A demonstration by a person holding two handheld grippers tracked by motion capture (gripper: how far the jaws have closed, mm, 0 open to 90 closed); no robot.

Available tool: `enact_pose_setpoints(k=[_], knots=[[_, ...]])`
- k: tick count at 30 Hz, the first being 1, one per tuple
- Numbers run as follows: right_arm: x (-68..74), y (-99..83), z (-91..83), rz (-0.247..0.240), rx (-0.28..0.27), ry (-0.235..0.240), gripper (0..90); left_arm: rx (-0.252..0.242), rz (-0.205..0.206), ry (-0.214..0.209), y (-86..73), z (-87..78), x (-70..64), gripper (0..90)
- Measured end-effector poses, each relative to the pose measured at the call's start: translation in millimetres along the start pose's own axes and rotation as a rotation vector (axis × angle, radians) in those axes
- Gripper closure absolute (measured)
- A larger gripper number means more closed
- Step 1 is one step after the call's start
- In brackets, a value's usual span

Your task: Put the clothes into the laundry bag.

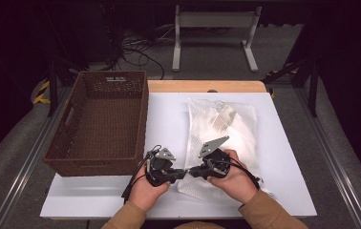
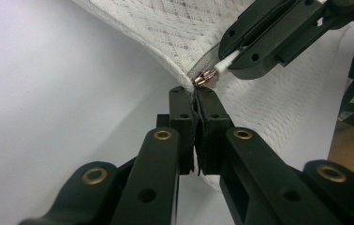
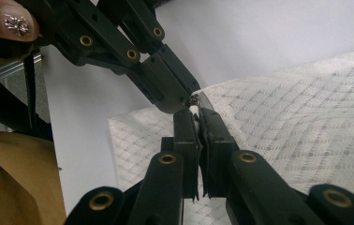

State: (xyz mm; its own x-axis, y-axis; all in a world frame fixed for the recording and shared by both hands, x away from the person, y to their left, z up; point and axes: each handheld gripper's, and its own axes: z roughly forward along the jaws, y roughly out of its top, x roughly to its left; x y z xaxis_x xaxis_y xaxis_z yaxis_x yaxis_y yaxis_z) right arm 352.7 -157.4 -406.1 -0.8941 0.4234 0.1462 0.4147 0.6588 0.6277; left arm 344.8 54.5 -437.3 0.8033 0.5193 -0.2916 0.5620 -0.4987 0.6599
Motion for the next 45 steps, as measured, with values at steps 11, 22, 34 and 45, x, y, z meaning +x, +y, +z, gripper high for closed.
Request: enact_pose_setpoints(k=[11, 22, 34, 45], knots=[[-2.0, -2.0, -2.6, 0.02, -0.018, 0.023, 86.7, -0.025, 0.028, 0.041, -0.2, -10.2, -6.2, 88.6], [0.0, -2.9, -8.7, 0.025, -0.022, 0.02, 87.0, -0.042, 0.04, 0.063, -0.5, -16.4, -9.8, 88.7], [4.7, -6.9, -19.2, 0.005, 0.006, -0.002, 87.0, -0.023, 0.036, 0.103, -0.9, -22.1, -13.2, 88.7], [8.0, -15.4, -35.5, 0.001, 0.011, -0.022, 87.0, -0.011, 0.038, 0.105, -1.5, -23.1, -13.6, 88.6]])
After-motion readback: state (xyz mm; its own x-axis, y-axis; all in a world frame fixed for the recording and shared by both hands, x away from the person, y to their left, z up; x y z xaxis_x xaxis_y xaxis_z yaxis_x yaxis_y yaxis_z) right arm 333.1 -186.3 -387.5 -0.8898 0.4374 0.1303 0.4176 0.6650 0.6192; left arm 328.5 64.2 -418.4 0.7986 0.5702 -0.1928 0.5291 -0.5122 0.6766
